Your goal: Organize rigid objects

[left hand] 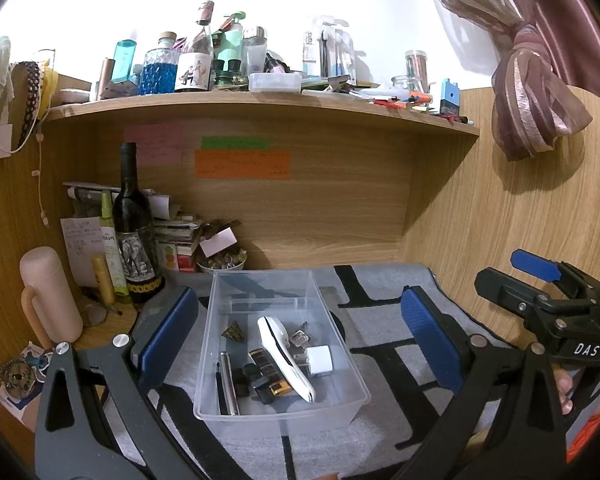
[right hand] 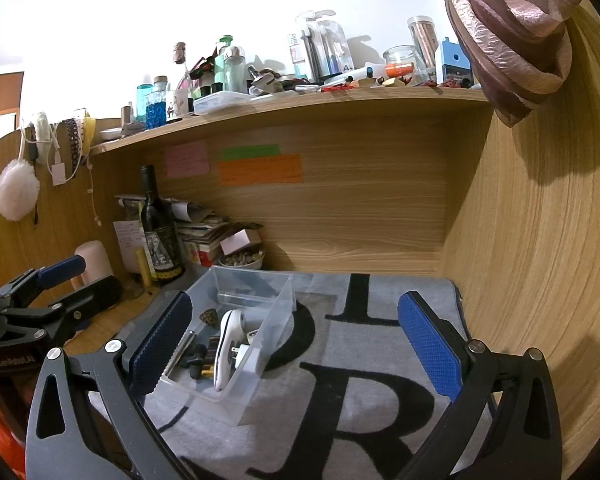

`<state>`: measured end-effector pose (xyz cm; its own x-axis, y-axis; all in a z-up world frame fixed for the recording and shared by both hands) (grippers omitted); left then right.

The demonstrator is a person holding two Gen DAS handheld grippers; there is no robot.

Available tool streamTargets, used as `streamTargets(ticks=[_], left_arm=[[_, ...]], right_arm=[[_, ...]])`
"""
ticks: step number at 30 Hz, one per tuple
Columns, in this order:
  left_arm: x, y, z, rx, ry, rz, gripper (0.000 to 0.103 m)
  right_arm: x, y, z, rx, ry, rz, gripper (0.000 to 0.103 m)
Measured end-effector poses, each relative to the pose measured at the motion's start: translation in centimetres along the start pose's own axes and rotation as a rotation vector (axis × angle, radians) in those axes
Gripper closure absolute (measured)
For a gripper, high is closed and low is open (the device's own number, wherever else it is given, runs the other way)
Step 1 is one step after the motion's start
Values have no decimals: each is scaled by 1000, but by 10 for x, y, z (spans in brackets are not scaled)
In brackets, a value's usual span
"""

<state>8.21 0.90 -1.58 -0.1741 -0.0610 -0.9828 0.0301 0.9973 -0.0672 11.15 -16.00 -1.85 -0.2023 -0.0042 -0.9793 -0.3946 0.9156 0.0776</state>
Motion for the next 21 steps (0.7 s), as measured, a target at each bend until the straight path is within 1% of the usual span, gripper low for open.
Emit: streamTargets(ticks=[21], left_arm=[[1, 0, 1, 2, 4, -1, 0]], right_arm=[[1, 0, 0, -10, 1, 1, 0]])
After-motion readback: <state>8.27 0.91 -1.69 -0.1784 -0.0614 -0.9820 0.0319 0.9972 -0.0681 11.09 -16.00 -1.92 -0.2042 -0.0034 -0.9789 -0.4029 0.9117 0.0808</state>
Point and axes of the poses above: each gripper's, at about its wrist camera, not at the fingertips, and z roughly the way its jaws point, y to its left, x to its underside, the point moved 10 cm from there along z, roughly the way its jaws point, and after that the axes turned 7 degrees about -y, right-handed, at the moved point
